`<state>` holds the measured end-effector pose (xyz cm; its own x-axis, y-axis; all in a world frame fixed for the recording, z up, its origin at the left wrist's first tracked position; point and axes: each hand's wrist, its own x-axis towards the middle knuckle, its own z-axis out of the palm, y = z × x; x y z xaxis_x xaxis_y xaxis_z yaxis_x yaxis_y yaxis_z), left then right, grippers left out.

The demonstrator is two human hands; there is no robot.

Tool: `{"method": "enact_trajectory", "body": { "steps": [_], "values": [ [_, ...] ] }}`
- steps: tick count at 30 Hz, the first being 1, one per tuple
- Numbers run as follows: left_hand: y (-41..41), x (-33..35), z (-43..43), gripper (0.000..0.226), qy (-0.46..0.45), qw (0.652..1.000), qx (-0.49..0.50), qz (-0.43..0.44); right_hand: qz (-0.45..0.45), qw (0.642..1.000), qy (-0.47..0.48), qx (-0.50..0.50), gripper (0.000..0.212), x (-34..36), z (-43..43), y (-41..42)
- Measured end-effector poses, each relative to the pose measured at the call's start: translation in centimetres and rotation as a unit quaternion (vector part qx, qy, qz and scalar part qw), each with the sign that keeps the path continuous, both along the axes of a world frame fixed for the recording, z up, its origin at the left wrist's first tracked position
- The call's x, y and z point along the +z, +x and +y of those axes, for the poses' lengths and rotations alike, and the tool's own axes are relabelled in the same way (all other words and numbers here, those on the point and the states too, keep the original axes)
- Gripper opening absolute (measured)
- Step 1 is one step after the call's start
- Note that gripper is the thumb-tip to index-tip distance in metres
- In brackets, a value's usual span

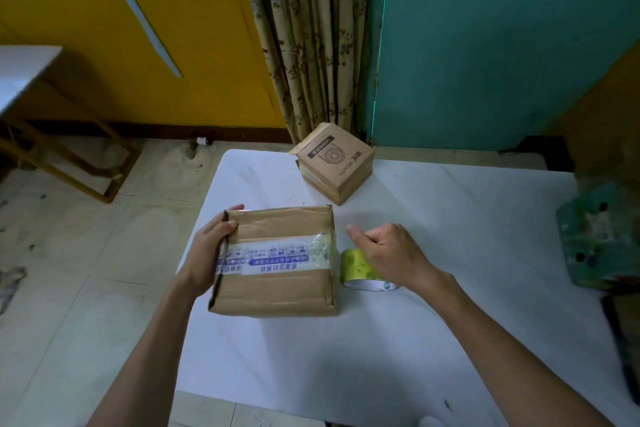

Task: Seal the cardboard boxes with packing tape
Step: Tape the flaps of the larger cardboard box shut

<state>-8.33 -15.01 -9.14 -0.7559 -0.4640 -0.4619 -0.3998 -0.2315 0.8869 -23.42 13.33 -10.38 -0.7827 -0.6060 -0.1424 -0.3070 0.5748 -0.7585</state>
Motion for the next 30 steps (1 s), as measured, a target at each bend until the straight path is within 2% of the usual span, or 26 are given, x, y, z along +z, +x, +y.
{"method": "enact_trajectory", "body": {
  "steps": [3,7,10,14,16,19,23,28,30],
  "values": [
    [-0.2,-0.2,0.8,0.042,-0.044,0.999,-0.004,0.011,0.03,0.999,0.015,-0.012,0.069,-0.7,1.0,0.0],
    [-0.1,-0.8,0.9,0.035,-0.072,0.997,-0.006,0.016,0.101,0.983,0.155,0.001,0.062,-2.5,1.4,-0.3],
    [0.0,-0.5,1.3,0.037,-0.074,0.997,-0.01,0.009,0.1,0.982,0.157,-0.022,0.062,-3.4,1.3,-0.7],
    [-0.3,0.8,0.6,0.045,-0.144,0.987,-0.041,-0.052,0.092,0.985,0.135,-0.048,0.065,-2.7,0.8,-0.8],
    [-1.2,1.8,0.1,0.051,-0.202,0.968,-0.056,-0.139,0.093,0.985,0.127,-0.064,0.066,-1.9,1.2,-0.8],
    [-2.9,2.4,2.8,0.049,-0.34,0.907,-0.024,-0.247,0.097,0.985,0.114,-0.082,0.07,-1.1,2.5,-0.2],
    [-3.5,2.1,8.3,0.04,-0.459,0.852,0.062,-0.246,0.073,0.988,0.109,-0.086,0.072,-1.4,4.4,0.4],
    [-4.0,1.5,7.0,0.032,-0.502,0.84,0.024,-0.205,0.072,0.993,0.088,-0.032,0.07,-3.6,6.7,2.3],
    [-4.2,1.6,7.6,0.033,-0.521,0.834,0.008,-0.181,0.07,0.988,0.133,-0.035,0.067,-5.3,7.4,2.8]
  ]
}}
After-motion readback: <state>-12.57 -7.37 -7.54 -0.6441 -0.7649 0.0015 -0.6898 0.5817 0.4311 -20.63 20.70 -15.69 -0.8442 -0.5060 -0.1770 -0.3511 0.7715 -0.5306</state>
